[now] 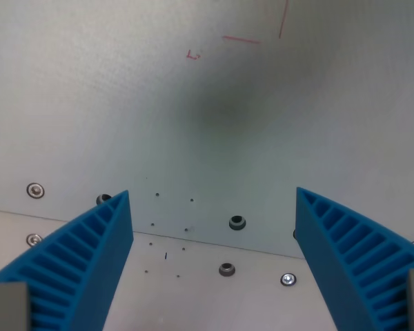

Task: Rotate around gripper negative z

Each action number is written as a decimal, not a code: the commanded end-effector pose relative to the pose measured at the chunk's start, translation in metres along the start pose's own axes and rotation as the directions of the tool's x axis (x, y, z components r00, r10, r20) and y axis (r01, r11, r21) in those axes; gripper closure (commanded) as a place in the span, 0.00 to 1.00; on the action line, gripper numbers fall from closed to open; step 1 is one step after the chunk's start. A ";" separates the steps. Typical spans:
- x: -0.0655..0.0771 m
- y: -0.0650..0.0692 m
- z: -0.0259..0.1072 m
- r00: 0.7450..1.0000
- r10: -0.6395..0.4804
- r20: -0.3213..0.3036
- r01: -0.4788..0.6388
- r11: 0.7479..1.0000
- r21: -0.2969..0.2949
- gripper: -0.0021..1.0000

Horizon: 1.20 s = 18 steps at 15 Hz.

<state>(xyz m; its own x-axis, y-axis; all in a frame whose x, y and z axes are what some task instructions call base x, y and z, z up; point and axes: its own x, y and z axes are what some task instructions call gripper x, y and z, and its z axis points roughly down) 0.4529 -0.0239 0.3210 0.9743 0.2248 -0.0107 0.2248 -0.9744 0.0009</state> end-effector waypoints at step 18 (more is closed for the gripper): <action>0.000 0.000 -0.003 0.945 -0.327 -0.005 0.327 0.945 -0.003 0.00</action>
<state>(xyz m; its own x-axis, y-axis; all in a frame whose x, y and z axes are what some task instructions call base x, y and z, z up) 0.4530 -0.0238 0.3210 0.9100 0.4144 -0.0107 0.4144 -0.9101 -0.0012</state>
